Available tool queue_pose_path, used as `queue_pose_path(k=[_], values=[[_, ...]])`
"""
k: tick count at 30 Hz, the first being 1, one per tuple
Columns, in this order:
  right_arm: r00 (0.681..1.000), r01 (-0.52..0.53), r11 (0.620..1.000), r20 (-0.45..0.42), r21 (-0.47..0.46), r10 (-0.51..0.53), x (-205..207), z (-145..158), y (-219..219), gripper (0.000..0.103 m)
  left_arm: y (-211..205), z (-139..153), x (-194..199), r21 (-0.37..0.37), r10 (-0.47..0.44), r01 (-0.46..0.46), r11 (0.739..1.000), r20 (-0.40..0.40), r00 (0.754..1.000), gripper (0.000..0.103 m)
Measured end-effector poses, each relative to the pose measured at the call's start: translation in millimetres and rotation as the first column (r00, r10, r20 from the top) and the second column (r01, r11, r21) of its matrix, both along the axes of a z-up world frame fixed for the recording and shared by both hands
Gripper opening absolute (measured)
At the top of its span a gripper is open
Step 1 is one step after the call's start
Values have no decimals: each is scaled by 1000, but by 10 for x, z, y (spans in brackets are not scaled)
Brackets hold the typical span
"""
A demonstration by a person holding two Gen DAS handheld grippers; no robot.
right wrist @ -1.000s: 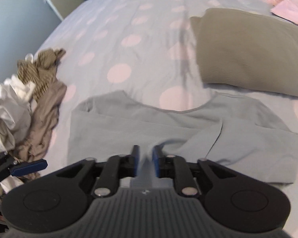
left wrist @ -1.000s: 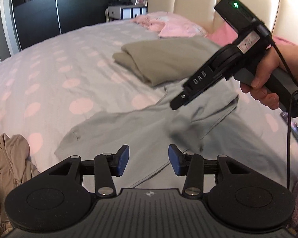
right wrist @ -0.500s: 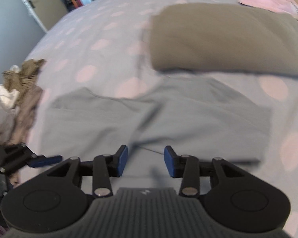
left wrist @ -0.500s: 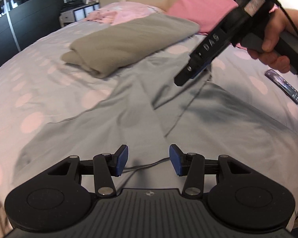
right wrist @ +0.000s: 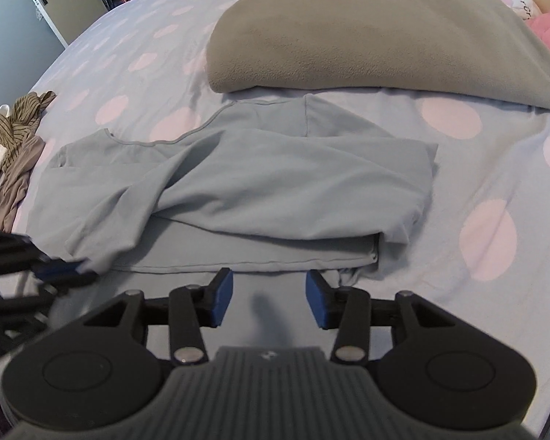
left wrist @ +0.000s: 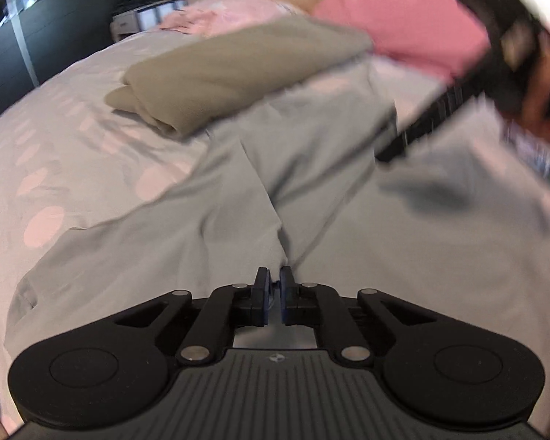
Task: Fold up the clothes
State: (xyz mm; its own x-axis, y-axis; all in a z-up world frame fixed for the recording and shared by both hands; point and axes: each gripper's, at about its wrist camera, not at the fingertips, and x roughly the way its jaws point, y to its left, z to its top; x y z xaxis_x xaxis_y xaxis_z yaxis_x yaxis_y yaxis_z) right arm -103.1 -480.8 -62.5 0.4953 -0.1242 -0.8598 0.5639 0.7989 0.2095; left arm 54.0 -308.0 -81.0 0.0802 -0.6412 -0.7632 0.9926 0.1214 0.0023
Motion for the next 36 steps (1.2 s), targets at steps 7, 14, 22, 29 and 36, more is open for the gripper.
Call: queue_pose_path(k=[7, 14, 22, 29, 36], values=[[1000, 14, 998, -23, -60, -15, -53, 9, -30, 48, 249, 619, 620, -156, 168, -208, 966, -235, 957, 3], [998, 21, 991, -52, -132, -28, -84, -57, -76, 53, 524, 763, 1132, -182, 320, -386, 904, -308, 896, 3], [996, 10, 974, -88, -228, -31, -49, -128, -134, 52, 696, 662, 1384, -122, 418, -464, 878, -281, 864, 3], [993, -11, 953, -116, -302, -26, -49, -121, -143, 25, 823, 559, 1466, -62, 475, -499, 864, -230, 850, 0], [990, 24, 969, -126, -246, -56, -82, -213, -222, 9, 905, 255, 1526, 41, 517, -521, 853, -207, 830, 0]])
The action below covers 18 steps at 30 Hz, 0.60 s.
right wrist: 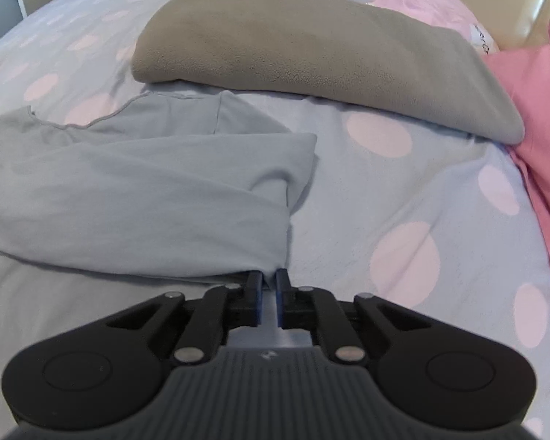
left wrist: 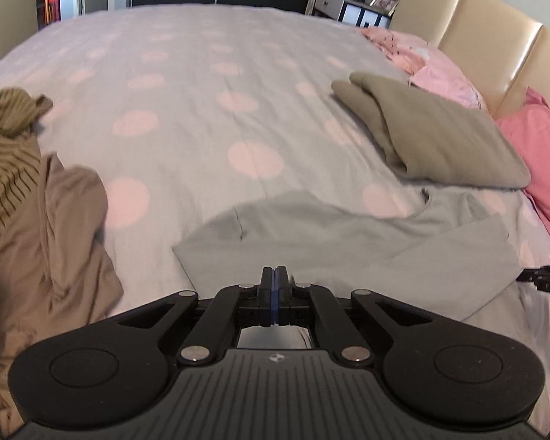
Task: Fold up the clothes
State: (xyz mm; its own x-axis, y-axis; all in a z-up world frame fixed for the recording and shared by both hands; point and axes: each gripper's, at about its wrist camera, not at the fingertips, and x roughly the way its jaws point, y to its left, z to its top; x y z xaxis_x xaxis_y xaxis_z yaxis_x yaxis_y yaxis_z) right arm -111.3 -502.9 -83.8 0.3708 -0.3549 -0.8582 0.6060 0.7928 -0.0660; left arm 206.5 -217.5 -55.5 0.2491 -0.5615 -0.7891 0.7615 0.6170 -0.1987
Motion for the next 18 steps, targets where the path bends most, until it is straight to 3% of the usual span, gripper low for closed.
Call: queue_pose_path(k=[2, 5, 7, 11, 12, 14, 18], values=[[1000, -15, 1000, -1, -13, 15, 6, 28, 34, 13, 9, -36, -39, 0, -18, 18, 1000, -28, 999, 6], [1000, -22, 1000, 2, -22, 22, 2, 43, 71, 25, 11, -119, -99, -10, -24, 23, 1000, -88, 996, 32], [1000, -23, 1000, 3, -21, 23, -1, 38, 77, 25, -22, -208, -145, -6, -26, 26, 1000, -117, 993, 36], [999, -36, 999, 10, -27, 36, 23, 27, 88, 25, -137, -444, -243, 44, -47, 55, 998, -149, 988, 35], [999, -39, 999, 10, -29, 39, 24, 24, 89, 25, -152, -494, -265, 46, -54, 62, 997, -163, 985, 31], [999, -35, 999, 10, -27, 36, 20, 18, 88, 25, -169, -509, -327, 40, -69, 75, 996, -141, 988, 4], [999, -30, 999, 12, -30, 30, 2, 19, 89, 32, -112, -251, -362, -61, -80, 75, 995, -91, 993, 2]])
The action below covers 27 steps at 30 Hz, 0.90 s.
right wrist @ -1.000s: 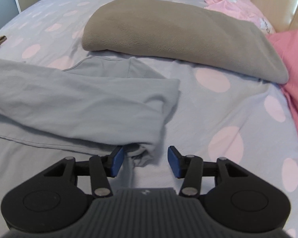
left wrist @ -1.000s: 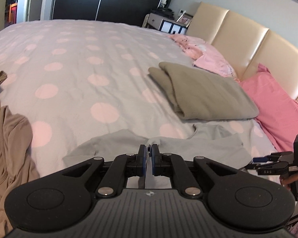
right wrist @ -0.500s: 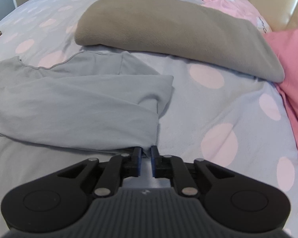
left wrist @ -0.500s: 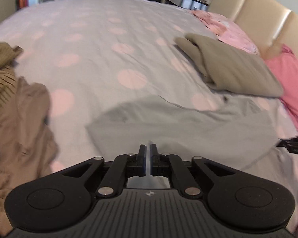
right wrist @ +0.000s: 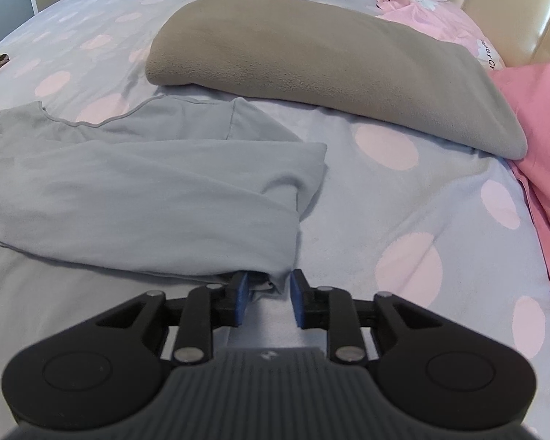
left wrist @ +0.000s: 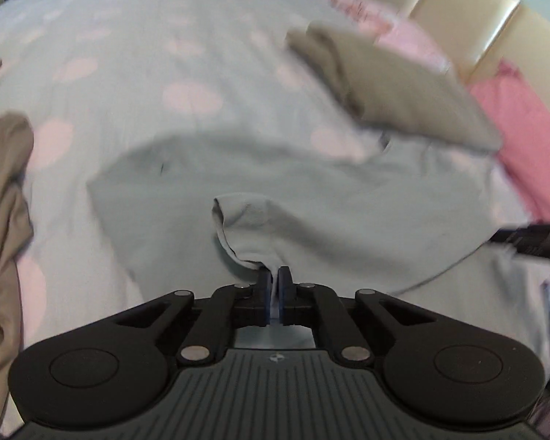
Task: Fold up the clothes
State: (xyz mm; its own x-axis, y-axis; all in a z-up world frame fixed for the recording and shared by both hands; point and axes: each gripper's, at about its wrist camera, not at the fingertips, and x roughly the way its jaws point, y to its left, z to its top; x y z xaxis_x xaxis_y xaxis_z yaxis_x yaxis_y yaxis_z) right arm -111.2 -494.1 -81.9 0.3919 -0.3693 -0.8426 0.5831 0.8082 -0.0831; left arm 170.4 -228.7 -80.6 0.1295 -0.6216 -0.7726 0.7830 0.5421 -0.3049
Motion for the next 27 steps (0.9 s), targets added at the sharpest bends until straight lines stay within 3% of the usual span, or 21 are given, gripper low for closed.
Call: queue_pose_path(k=[5, 8, 11, 13, 19, 21, 23, 27], values=[[999, 23, 1000, 28, 10, -23, -23, -2, -9, 35, 143, 419, 18, -130, 22, -19, 991, 21, 1000, 2], [999, 17, 1000, 30, -4, -17, 2, 4, 1, 34, 239, 508, 59, -138, 71, -64, 988, 44, 997, 1], [1000, 5, 1000, 25, 16, -6, 19, 1, 4, 14, 321, 424, 195, -78, 128, -125, 989, 41, 991, 1], [1000, -9, 1000, 26, 28, 8, 21, -2, 20, 11, 320, 273, 235, 1, 131, -131, 991, 46, 990, 1], [999, -35, 998, -32, 54, 36, 71, -46, 37, 11, 248, -143, 222, 149, 80, -88, 985, 55, 995, 1], [997, -38, 996, -58, 80, 43, 61, -42, 28, 13, 264, -183, 209, 156, 65, -74, 985, 65, 996, 2], [997, -42, 995, -59, 95, 48, 21, 25, 17, 24, 282, -203, 193, 159, 55, -66, 985, 74, 996, 3], [1000, -21, 995, 3, 100, 21, -68, 288, -30, 26, 262, -137, 205, 163, 73, -84, 983, 74, 995, 7]])
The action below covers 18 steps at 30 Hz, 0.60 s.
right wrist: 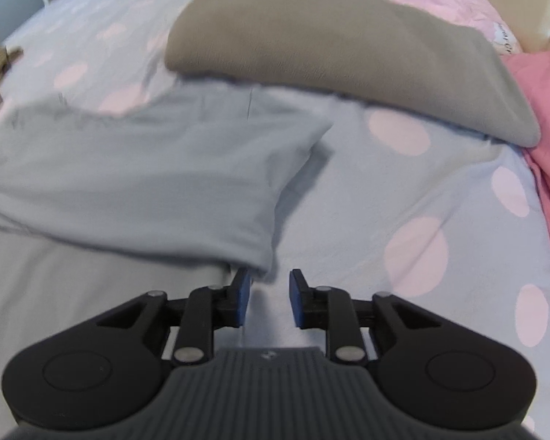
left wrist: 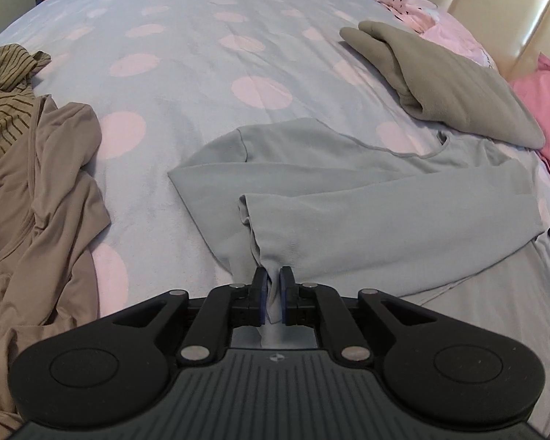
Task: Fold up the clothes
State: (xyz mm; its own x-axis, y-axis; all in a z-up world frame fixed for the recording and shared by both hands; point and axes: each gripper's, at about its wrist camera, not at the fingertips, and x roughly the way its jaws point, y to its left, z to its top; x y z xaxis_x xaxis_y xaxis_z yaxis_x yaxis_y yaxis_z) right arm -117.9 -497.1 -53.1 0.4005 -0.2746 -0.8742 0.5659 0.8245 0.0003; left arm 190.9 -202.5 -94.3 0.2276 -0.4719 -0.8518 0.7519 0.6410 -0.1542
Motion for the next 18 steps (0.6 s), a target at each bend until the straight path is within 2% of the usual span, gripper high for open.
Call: queue_pose_path(k=[4, 6, 9, 10, 14, 17, 18], values=[[993, 75, 996, 92, -52, -70, 19, 171, -136, 29, -14, 128, 15, -6, 40, -39, 999, 56, 998, 23], [980, 126, 992, 154, -2, -124, 54, 153, -285, 29, -34, 178, 35, -25, 55, -53, 998, 64, 996, 24], [956, 197, 977, 205, 78, -210, 157, 87, -501, 37, -109, 181, 57, -47, 44, -41, 998, 66, 997, 24], [949, 213, 972, 218, 96, -229, 200, 68, -566, 37, -145, 170, 66, -51, 37, -34, 998, 66, 997, 24], [923, 272, 947, 234, 168, -307, 376, -22, -812, 37, -262, 80, 102, -45, 14, -11, 999, 64, 998, 24], [913, 310, 924, 201, 222, -355, 476, -155, -961, 37, -285, -23, 119, -18, 0, 1, 1000, 60, 998, 24], [911, 316, 916, 189, 247, -366, 492, -211, -995, 29, -292, -57, 124, -8, -5, 5, 1000, 58, 998, 24]])
